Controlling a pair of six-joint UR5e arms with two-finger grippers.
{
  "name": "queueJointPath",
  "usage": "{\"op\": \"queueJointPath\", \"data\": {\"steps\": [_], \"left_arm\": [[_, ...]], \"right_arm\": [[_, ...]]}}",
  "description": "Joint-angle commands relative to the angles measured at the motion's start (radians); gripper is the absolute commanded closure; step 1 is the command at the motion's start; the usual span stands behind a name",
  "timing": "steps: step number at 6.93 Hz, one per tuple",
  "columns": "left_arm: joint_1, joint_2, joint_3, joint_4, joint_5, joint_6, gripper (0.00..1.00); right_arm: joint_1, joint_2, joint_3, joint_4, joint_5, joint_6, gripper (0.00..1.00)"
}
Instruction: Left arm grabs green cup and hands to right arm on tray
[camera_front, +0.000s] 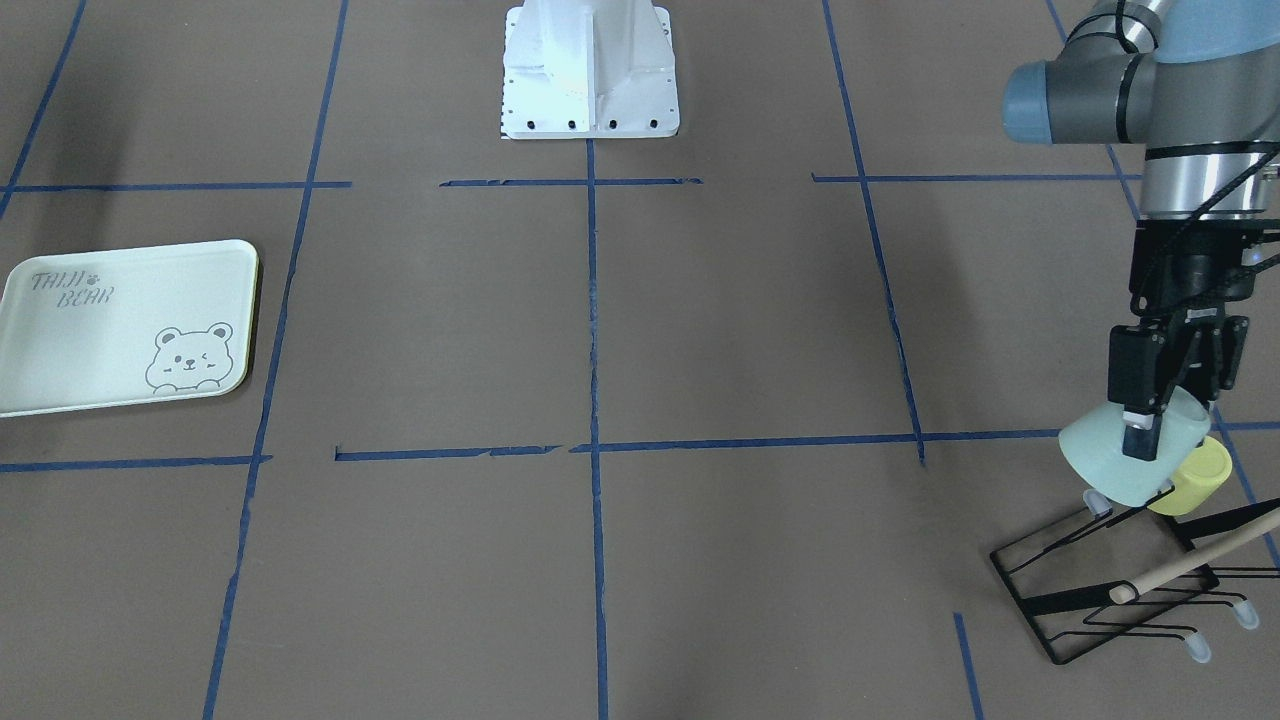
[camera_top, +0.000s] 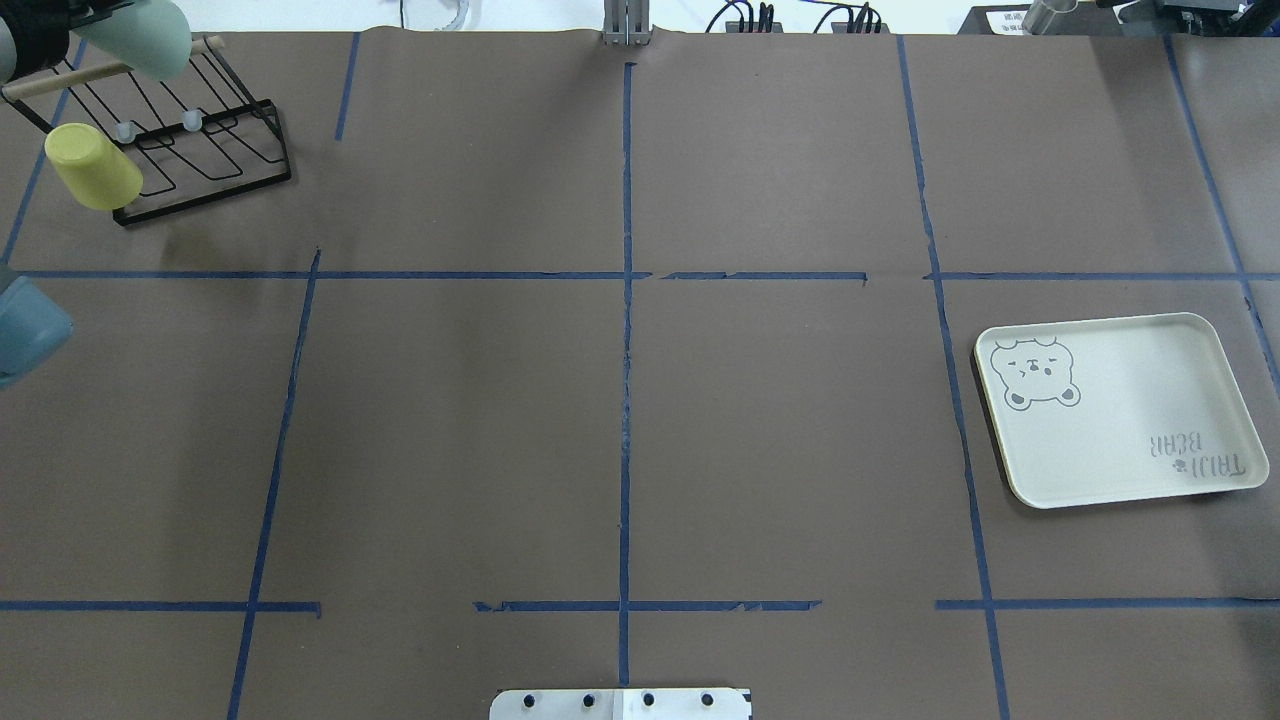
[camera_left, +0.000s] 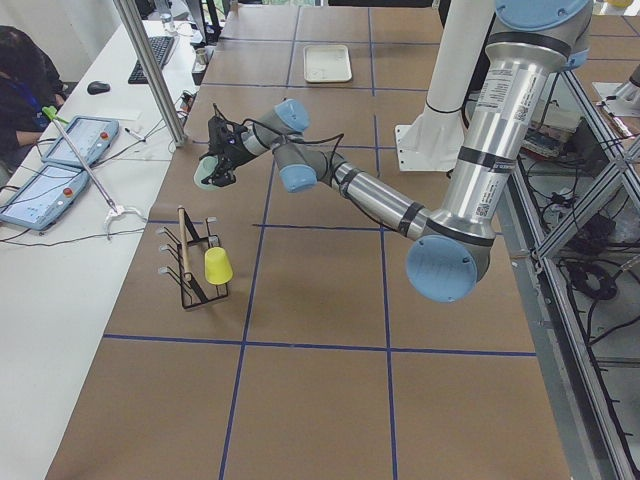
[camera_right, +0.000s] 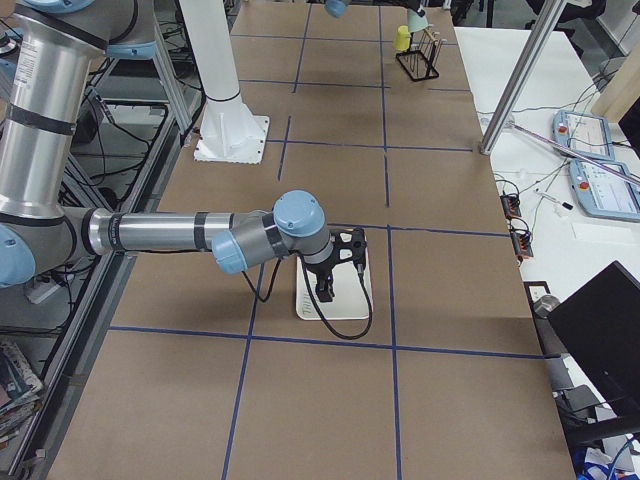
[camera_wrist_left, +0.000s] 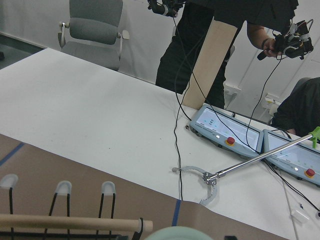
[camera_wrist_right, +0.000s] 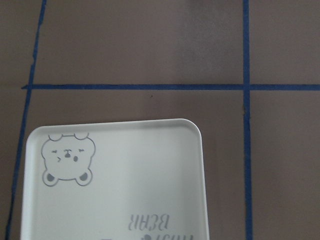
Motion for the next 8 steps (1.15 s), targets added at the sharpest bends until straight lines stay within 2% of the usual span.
{"op": "queueJointPath", "data": {"steps": [1,2,4,6,8], "left_arm": [[0.103,0.002,-0.029,-0.007,0.0,-0.145,0.54],[0.136,0.005,-0.055,-0.007,-0.002,-0.219,0.54],[0.238,0.033,-0.116,-0.009,0.003,-0.338,0.54],[0.34,0.032,-0.24,-0.053,-0.003,-0.515,0.54],[0.455,0.024,-0.258,-0.212,0.003,-0.609,0.54]], "right_arm": [[-0.121,0.021,-0.003,0.357,0.011,0.467,0.0],[-0.176,0.059,-0.003,0.48,-0.014,0.666,0.0],[-0.34,0.151,0.0,0.637,-0.16,0.965,0.0],[-0.467,0.217,0.002,0.792,-0.174,1.059,0.0],[-0.576,0.329,-0.004,0.999,-0.182,1.321,0.0]]}}
